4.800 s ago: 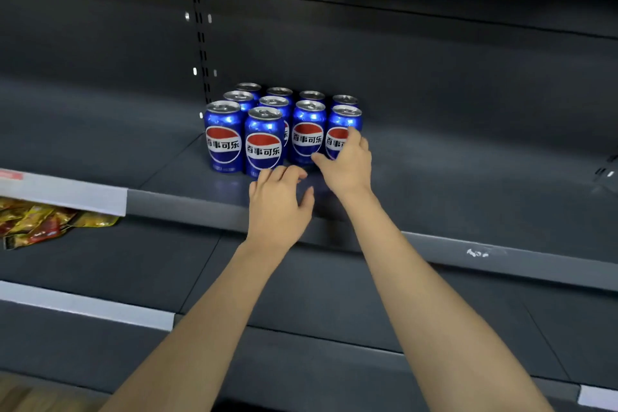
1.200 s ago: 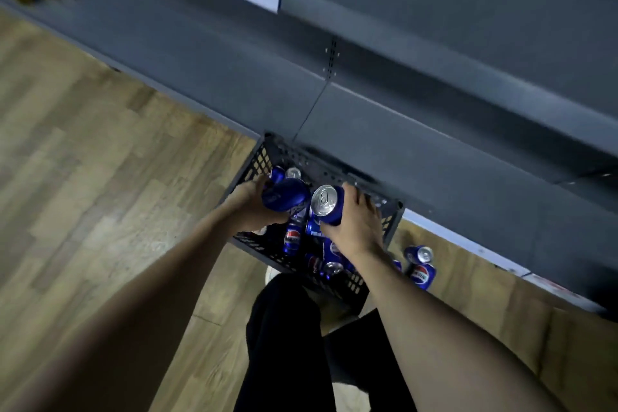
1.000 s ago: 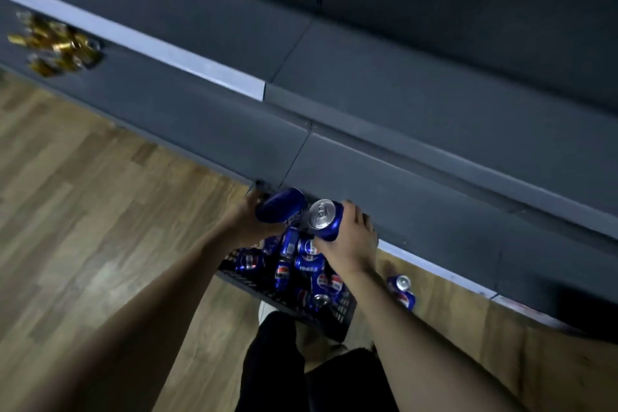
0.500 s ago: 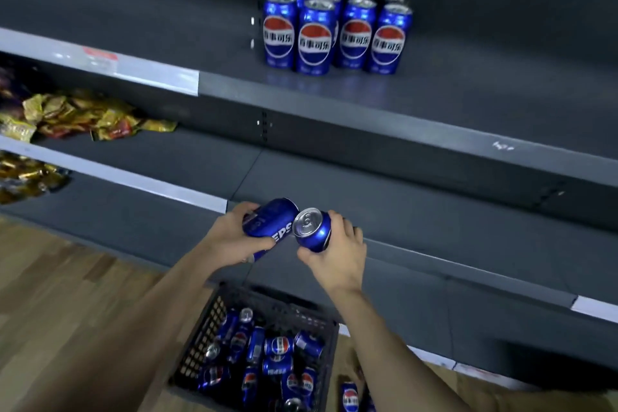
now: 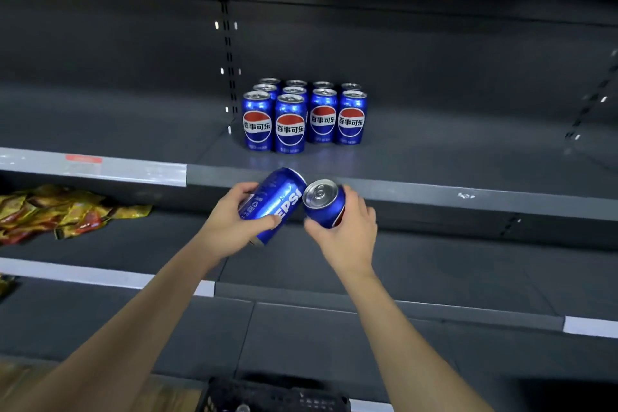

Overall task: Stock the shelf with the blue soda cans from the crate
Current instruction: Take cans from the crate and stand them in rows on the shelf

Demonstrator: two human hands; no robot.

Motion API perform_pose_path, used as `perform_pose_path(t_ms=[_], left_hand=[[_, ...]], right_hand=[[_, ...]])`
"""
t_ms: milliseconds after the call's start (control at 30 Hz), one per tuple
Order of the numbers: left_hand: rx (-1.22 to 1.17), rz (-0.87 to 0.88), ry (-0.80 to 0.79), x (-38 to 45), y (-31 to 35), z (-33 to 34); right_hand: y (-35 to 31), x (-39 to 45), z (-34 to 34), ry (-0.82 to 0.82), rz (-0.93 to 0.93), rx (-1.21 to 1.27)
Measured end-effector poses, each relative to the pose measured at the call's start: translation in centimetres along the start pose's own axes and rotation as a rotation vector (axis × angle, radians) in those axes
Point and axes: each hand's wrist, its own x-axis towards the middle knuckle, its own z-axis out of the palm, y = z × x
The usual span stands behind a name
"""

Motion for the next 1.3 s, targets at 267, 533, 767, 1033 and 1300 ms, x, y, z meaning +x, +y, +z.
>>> perform_pose_path(t_ms=[267, 533, 767, 1033, 1300], left_hand=[[-0.088, 0.111, 0.023, 5.1, 3.6, 1.7], [-0.038, 0.101, 0.118, 9.3, 7.2, 3.9], [0.206, 0.052, 0.111, 10.7, 8.2, 4.5], [0.437, 0.042, 0.063, 11.2, 8.2, 4.9], [0.584, -0.022, -0.007, 11.6, 7.9, 4.3]], right_hand=[[-1.3, 6.3, -1.9, 0.107, -0.065, -0.008], [-1.4, 12.8, -3.3, 0.01, -0.068, 0.096], [-0.8, 16.6, -2.4, -0.048, 0.026, 0.249], [0.9, 16.8, -1.1, -0.122, 0.148, 0.353], [1.5, 16.9, -1.5, -0.223, 0.14, 0.4]])
